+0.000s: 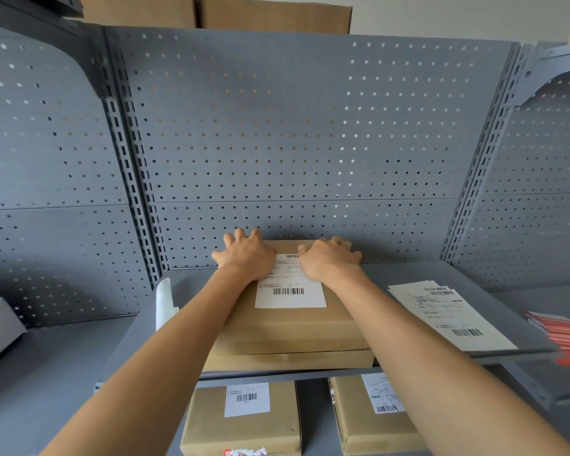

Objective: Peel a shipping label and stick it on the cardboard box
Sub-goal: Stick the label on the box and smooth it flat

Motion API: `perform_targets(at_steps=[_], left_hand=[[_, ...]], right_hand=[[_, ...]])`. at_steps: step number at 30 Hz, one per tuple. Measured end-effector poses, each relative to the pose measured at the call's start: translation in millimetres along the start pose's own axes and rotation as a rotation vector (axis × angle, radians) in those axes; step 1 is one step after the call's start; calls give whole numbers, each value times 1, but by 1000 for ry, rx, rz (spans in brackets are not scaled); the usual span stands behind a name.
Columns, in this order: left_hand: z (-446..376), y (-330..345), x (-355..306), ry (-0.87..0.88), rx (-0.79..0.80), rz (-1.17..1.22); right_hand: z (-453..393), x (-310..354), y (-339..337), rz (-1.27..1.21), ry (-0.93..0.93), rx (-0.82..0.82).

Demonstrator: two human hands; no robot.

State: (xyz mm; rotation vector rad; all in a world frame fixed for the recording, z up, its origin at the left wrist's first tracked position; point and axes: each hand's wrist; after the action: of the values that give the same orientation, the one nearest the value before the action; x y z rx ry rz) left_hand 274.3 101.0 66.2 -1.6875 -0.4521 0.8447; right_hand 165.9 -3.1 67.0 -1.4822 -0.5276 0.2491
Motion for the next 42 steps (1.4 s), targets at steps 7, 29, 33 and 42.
perform_targets(at_steps=[7, 29, 33, 42], left_hand=[[-1, -3, 10, 24, 1, 95], [43, -5, -4, 38, 73, -101], [42, -6, -2, 60, 75, -94], [35, -5, 19, 122, 43, -16]], right_hand=[[-2, -15, -3, -59, -89, 14], [31, 3, 0, 61, -98, 112], [29, -7, -2, 58, -159, 95], [24, -27, -4, 7, -245, 50]])
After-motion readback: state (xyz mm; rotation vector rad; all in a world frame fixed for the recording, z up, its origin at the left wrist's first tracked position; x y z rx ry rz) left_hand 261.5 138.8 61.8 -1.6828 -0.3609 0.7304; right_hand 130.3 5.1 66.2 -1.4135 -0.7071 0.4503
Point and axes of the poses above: each hand's wrist, its own z-axis away from the middle knuckle, its own y-axis out of the palm, x = y × z, and after that the axes turned 6 degrees about y, right-handed
